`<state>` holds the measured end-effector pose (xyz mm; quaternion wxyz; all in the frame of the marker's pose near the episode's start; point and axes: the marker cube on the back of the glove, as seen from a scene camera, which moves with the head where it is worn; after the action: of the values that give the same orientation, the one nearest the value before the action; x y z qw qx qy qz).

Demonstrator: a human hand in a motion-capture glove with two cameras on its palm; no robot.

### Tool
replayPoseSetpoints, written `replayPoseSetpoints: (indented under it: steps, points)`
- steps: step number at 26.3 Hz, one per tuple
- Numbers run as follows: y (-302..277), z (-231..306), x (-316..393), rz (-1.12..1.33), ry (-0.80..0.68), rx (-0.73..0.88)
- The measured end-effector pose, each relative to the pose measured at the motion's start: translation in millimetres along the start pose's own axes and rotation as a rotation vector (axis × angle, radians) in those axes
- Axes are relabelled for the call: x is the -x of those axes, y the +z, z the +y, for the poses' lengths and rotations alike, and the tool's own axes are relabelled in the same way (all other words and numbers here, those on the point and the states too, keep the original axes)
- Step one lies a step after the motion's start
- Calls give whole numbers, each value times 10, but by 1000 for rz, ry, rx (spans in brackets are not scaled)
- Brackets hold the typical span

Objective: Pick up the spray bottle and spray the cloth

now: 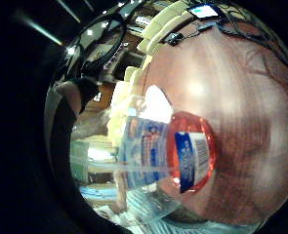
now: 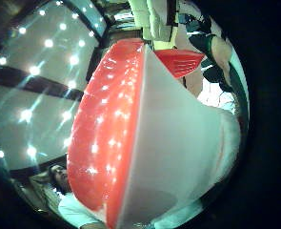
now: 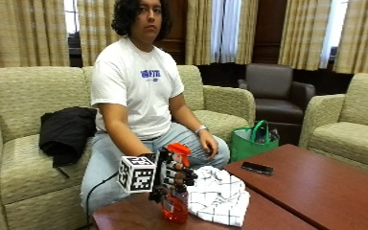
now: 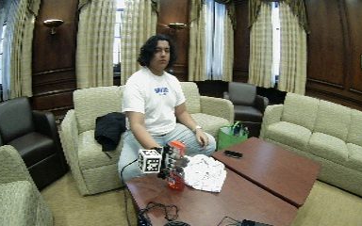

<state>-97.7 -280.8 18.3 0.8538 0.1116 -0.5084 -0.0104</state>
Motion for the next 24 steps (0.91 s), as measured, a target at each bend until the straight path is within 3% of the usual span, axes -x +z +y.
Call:
replayPoseSetpoints:
  steps: [24]
  points:
    - [125,-410,-7,17,-54,-25]
